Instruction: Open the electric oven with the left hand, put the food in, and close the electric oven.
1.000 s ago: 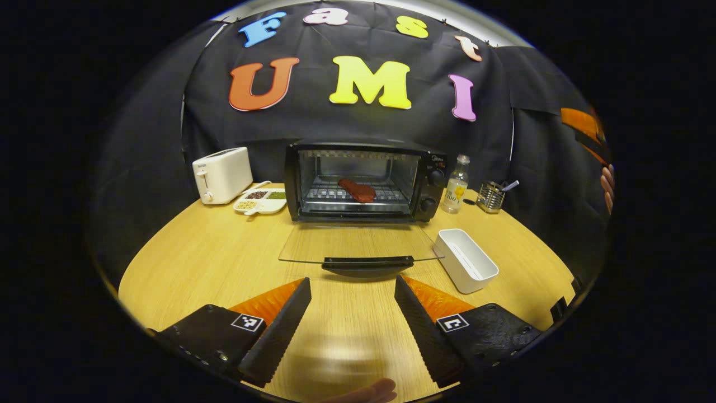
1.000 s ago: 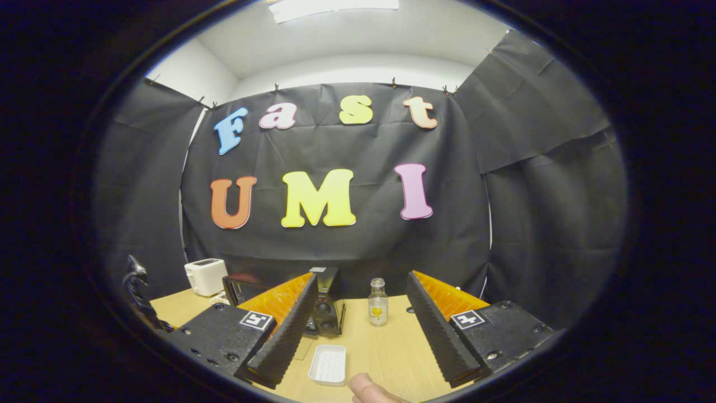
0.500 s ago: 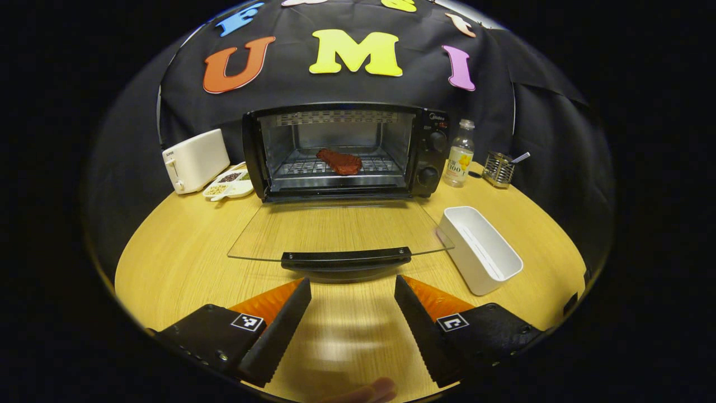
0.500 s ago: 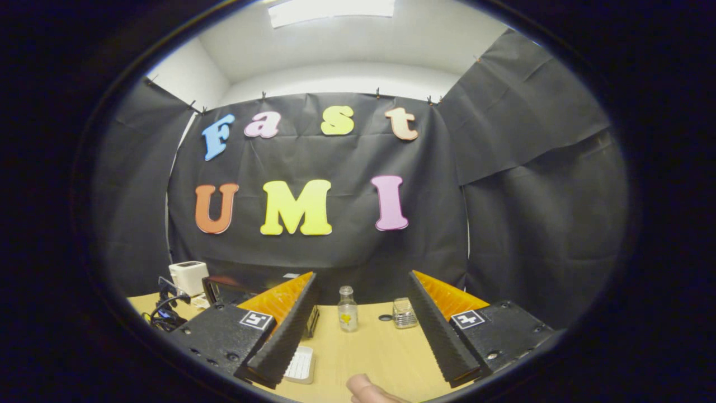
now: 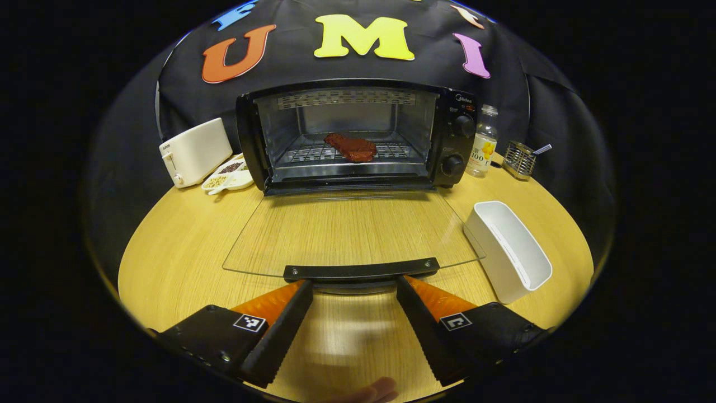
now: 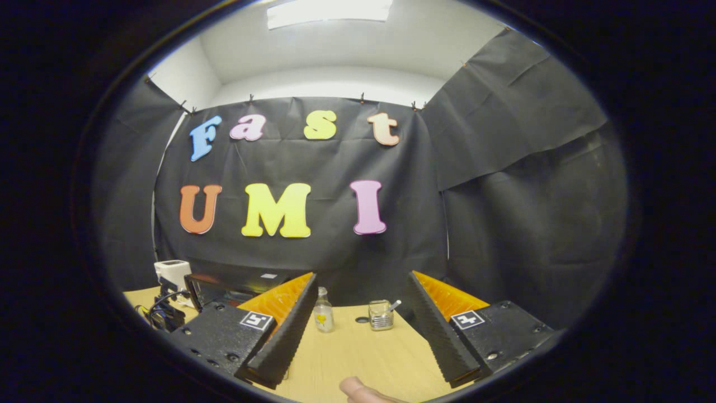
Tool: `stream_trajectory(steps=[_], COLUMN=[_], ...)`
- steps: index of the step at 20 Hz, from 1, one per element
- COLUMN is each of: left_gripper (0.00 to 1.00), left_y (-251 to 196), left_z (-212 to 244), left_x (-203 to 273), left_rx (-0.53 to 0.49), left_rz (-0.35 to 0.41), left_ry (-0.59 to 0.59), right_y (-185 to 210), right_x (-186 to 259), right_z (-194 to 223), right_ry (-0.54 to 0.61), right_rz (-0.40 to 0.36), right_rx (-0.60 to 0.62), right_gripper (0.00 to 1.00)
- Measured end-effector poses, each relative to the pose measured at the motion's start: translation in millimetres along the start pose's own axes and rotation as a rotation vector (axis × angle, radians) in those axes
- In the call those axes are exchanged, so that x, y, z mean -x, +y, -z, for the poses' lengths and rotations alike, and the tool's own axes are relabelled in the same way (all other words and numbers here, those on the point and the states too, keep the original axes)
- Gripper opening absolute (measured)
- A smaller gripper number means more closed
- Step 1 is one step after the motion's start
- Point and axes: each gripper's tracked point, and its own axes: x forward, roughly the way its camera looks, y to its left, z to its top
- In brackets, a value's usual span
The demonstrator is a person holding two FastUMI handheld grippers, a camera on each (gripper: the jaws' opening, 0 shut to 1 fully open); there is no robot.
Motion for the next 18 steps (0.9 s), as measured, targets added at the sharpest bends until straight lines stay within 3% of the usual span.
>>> stream_trajectory(steps=[2, 4, 6, 8, 11, 15, 16, 17, 18], left_gripper=[0.97, 0.97, 0.97, 0.97, 0.97, 0.97, 0.97, 1.0, 0.98], left_y=[0, -1, 0, 0, 1, 0, -1, -2, -3], left_z=[-3, -6, -13, -24, -40, -72, -77, -84, -89], left_x=[2, 5, 8, 14, 21, 30, 29, 30, 31], left_rx=[-0.001, -0.009, -0.009, -0.011, -0.009, -0.012, -0.016, -0.024, -0.034], left_rz=[0.0, 0.0, -0.002, -0.002, -0.003, -0.011, -0.012, -0.012, -0.012], left_ry=[-0.008, -0.015, -0.026, -0.051, -0.073, -0.146, -0.15, -0.16, -0.169], right_y=[0, 1, 3, 0, 0, -1, -1, -3, -3], right_x=[2, 4, 6, 7, 9, 12, 14, 14, 13], right_z=[3, 4, 6, 6, 5, 5, 6, 6, 6], right_ry=[0.013, 0.018, 0.027, 0.026, 0.025, 0.027, 0.03, 0.033, 0.034], right_rz=[-0.001, -0.007, -0.013, -0.005, -0.002, -0.004, -0.002, 0.001, 0.002], right_rx=[0.0, -0.007, -0.02, -0.021, -0.022, -0.024, -0.025, -0.023, -0.022], right_gripper=[1.0, 0.96, 1.0, 0.96, 1.0, 0.96, 1.0, 0.96, 1.0])
